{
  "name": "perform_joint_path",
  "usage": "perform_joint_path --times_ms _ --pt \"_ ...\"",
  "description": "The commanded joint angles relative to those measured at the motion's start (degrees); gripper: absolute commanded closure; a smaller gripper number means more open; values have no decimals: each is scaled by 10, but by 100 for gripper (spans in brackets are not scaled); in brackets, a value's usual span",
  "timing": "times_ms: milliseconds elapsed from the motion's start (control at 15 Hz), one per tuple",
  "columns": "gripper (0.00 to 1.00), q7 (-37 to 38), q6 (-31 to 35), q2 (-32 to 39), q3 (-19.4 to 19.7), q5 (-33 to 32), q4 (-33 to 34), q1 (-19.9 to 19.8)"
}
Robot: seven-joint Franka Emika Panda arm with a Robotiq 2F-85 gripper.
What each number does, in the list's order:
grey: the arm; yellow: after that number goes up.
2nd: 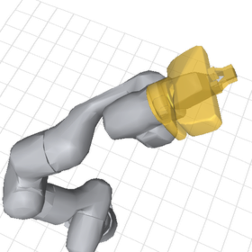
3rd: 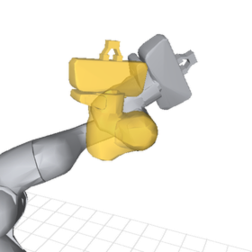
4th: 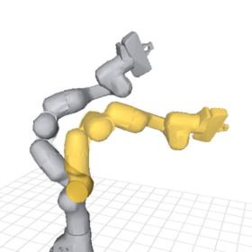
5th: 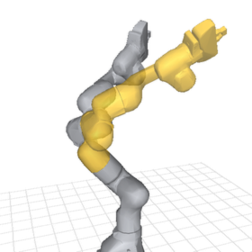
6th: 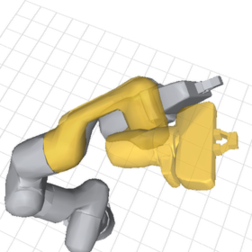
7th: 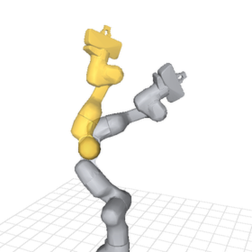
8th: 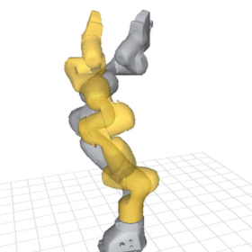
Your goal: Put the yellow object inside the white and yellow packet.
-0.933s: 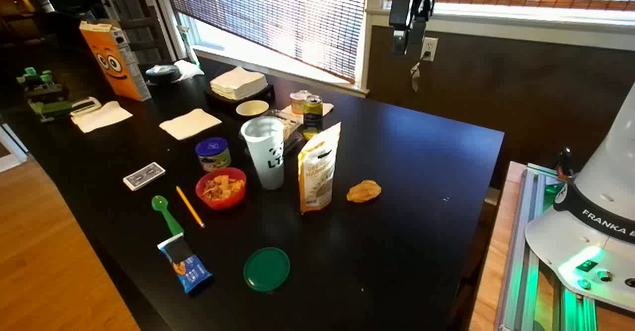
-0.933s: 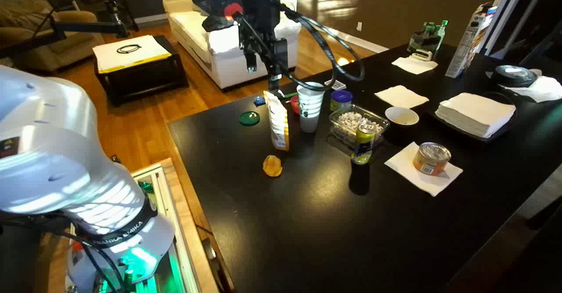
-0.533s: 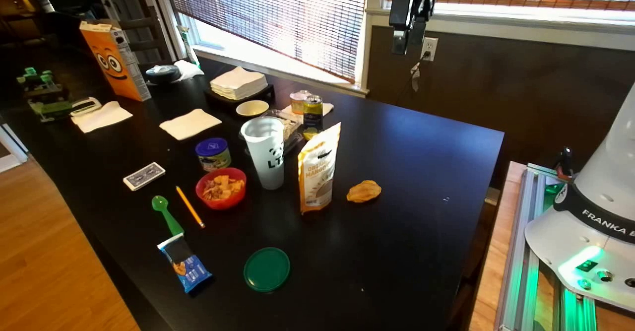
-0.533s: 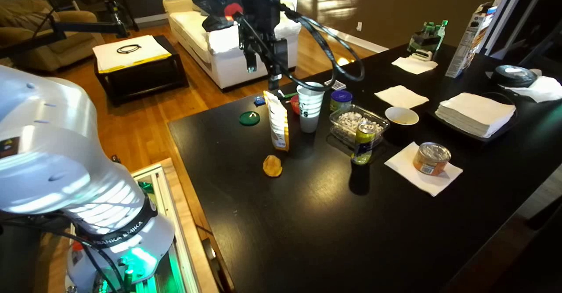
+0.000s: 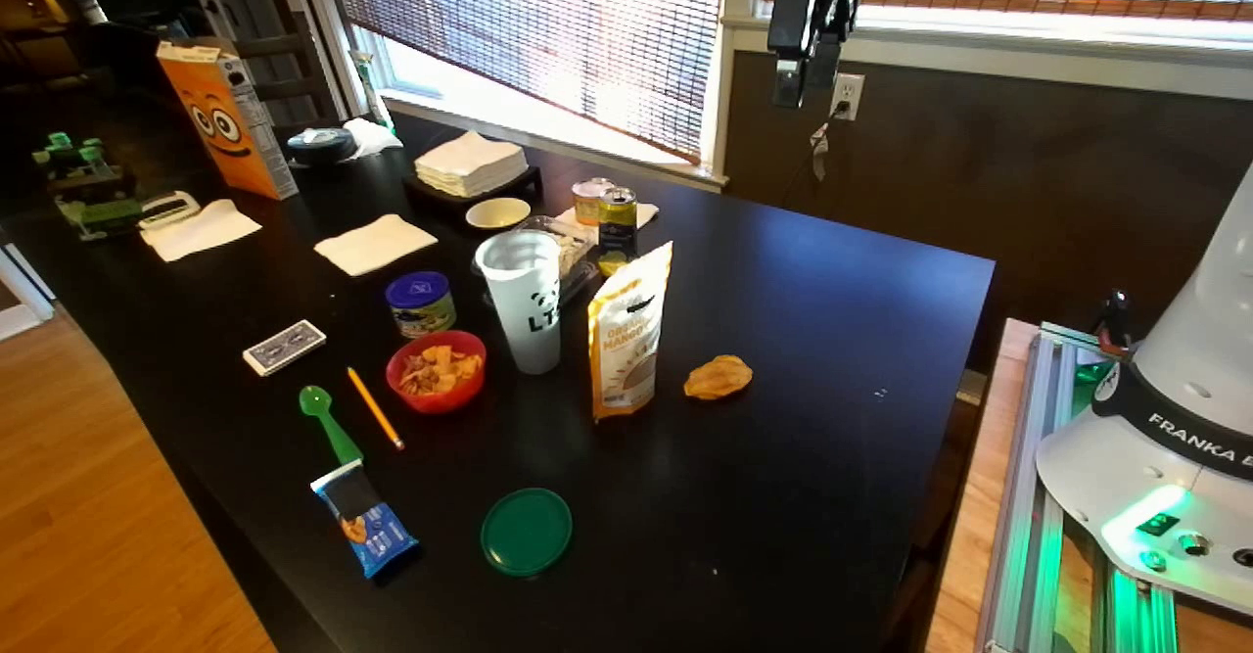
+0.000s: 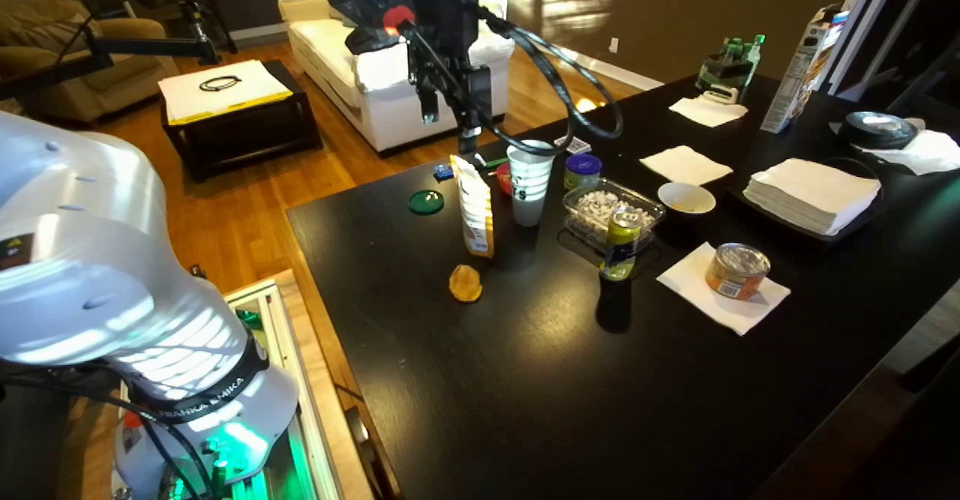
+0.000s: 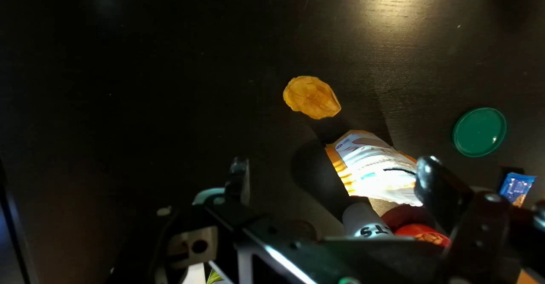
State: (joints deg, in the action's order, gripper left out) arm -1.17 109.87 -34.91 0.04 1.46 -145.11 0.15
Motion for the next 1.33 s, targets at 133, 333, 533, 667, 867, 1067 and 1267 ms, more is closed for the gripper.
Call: perform_joint_path --times_ms 133,333,533,667,867,1067,1267 --pt "0 0 -1 0 1 -1 1 1" --pt "0 0 -1 0 1 -1 1 1" --pt "0 0 -1 0 1 -1 1 1" --pt "0 0 -1 0 1 -1 1 1" --pt "0 0 -1 0 1 -1 1 1" --pt "0 -10 11 29 -6 14 2 19" --pt "0 -36 59 44 -23 -9 -13 39"
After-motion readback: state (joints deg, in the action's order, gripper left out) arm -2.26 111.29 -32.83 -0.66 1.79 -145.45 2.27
